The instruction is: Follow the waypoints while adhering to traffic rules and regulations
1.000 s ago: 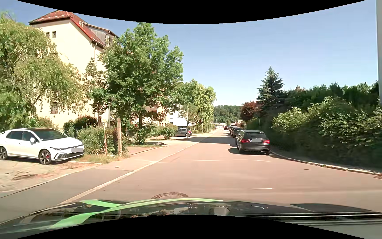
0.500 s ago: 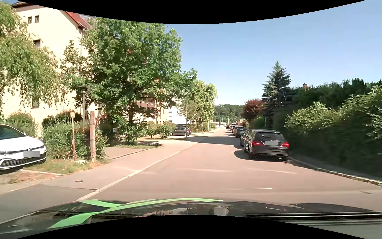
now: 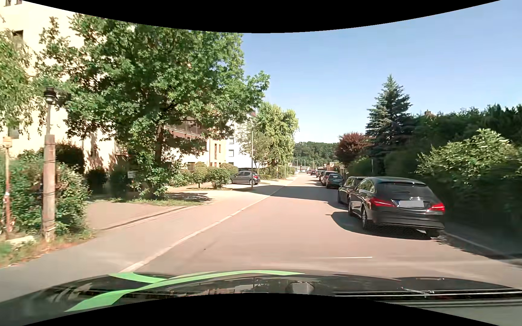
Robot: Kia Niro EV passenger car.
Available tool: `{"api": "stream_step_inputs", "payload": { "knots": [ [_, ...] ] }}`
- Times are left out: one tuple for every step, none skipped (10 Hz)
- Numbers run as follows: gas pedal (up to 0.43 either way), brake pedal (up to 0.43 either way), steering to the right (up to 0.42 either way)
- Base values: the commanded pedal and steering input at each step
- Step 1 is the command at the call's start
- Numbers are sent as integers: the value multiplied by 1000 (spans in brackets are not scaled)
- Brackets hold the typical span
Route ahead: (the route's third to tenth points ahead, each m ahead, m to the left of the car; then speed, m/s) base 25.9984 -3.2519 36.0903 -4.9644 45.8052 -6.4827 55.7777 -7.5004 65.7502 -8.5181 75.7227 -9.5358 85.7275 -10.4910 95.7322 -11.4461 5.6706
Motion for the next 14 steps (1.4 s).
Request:
{"api": "stream_step_inputs", "payload": {
  "knots": [
    [98, 0, 11],
    [98, 0, 18],
    [110, 0, 27],
    [110, 0, 31],
    [110, 0, 36],
    [110, 0, 40],
    [110, 0, 44],
    [110, 0, 48],
    [110, 0, 51],
    [110, 0, 51],
    [110, 0, 51],
    [110, 0, 50],
    [110, 0, 51],
    [98, 0, 51]
  ]
}}
